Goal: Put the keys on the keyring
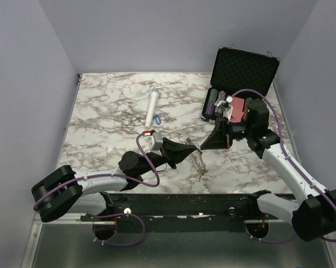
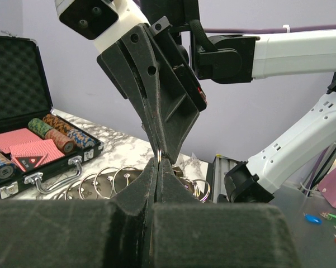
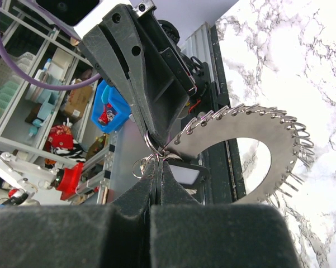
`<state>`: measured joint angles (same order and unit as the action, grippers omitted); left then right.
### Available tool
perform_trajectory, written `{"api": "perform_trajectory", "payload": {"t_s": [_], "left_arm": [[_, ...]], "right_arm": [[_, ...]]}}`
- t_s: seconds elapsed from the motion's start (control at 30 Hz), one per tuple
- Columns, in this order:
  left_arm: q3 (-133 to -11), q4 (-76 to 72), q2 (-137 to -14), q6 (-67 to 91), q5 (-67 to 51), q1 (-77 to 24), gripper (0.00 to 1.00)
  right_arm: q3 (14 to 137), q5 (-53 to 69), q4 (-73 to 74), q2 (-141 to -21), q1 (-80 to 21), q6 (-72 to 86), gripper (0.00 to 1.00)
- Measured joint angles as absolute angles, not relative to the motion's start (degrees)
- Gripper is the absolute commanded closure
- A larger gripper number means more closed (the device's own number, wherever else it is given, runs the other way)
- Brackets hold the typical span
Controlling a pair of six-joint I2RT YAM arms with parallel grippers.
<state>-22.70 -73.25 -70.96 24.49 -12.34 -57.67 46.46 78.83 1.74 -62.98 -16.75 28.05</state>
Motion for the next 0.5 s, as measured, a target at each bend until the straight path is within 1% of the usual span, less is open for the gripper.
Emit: {"api": "perform_trajectory", "payload": {"t_s": [0.5], "left_arm": [[-22.7, -73.3, -71.8, 24.9, -10.8, -57.5, 1.0]], "right_arm": [[45.8, 77.1, 1.7, -63.0, -16.8, 27.8, 1.0]]}}
